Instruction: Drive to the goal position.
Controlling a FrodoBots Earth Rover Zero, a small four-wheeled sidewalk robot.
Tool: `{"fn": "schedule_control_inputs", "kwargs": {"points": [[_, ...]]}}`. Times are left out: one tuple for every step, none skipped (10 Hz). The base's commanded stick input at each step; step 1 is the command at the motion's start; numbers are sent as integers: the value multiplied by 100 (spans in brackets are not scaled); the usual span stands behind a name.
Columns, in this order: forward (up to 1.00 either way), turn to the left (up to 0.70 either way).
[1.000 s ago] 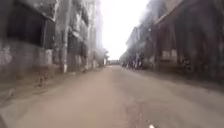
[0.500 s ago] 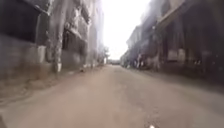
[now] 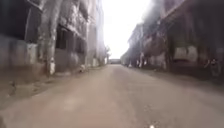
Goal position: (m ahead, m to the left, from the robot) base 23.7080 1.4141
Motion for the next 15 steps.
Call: {"fn": "schedule_control_inputs", "kwargs": {"points": [[100, 0], [100, 0], [100, 0], [100, 0], [100, 0], [100, 0], [100, 0], [100, 0], [100, 0], [100, 0], [100, 0], [100, 0], [100, -2], [100, -23], [100, -11]]}}
